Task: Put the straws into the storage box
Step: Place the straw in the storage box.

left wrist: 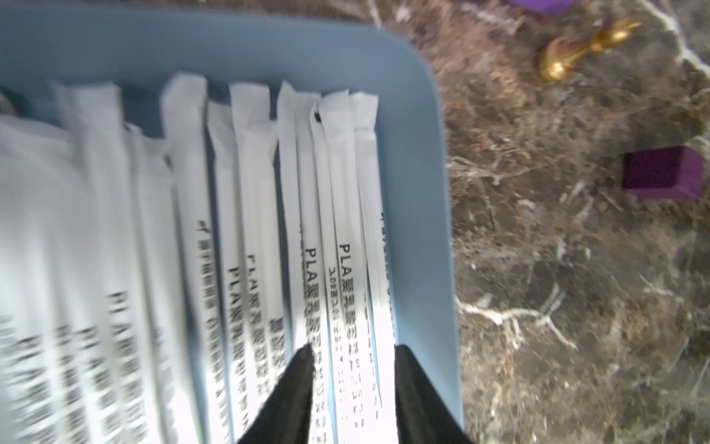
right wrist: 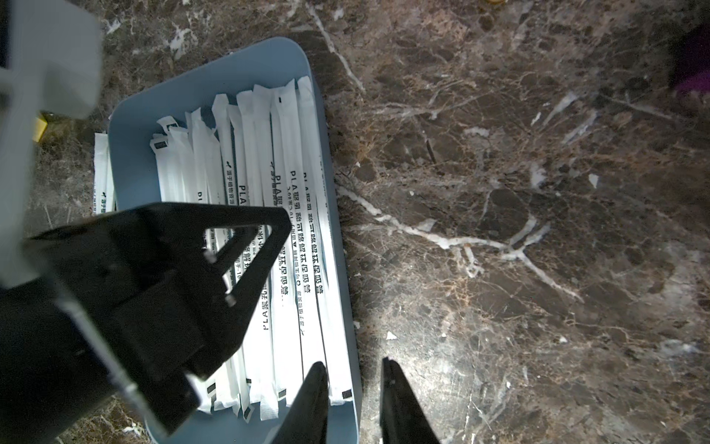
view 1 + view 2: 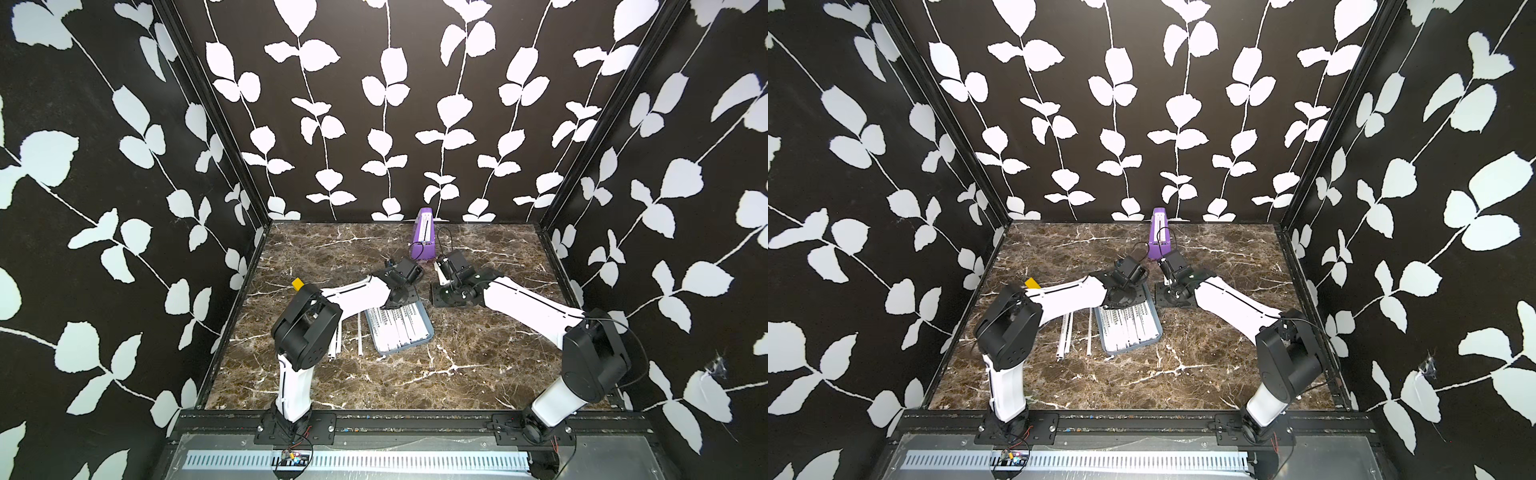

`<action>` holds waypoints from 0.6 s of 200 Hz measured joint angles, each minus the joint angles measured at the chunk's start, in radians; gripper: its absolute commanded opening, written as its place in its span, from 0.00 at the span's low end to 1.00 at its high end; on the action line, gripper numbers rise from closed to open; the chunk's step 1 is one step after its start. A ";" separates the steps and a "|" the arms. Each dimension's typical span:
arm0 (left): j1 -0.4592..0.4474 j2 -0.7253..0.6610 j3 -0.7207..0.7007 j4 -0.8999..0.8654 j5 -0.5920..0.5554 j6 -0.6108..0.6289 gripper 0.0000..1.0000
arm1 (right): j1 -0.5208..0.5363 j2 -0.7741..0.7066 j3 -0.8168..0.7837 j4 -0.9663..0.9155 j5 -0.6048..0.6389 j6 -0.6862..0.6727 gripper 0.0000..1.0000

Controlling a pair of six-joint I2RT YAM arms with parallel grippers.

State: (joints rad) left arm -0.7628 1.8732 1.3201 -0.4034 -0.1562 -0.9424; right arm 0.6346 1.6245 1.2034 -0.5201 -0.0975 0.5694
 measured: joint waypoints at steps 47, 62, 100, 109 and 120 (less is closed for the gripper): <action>0.070 -0.399 -0.085 -0.147 -0.171 0.232 0.58 | 0.178 0.089 0.113 -0.017 0.024 0.041 0.26; 0.144 -0.516 -0.135 -0.187 -0.215 0.307 0.60 | 0.251 0.150 0.182 -0.016 0.044 0.057 0.26; 0.383 -0.693 -0.331 -0.281 -0.201 0.449 0.56 | 0.402 0.329 0.391 -0.056 0.127 0.087 0.25; 0.444 -0.707 -0.370 -0.296 -0.174 0.469 0.55 | 0.427 0.374 0.445 -0.071 0.147 0.093 0.25; 0.507 -0.716 -0.409 -0.305 -0.138 0.487 0.54 | 0.456 0.430 0.512 -0.091 0.170 0.098 0.25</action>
State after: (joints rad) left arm -0.2554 1.1568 0.9115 -0.7082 -0.2943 -0.4557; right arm 1.0904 2.0541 1.7153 -0.6109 0.0723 0.6674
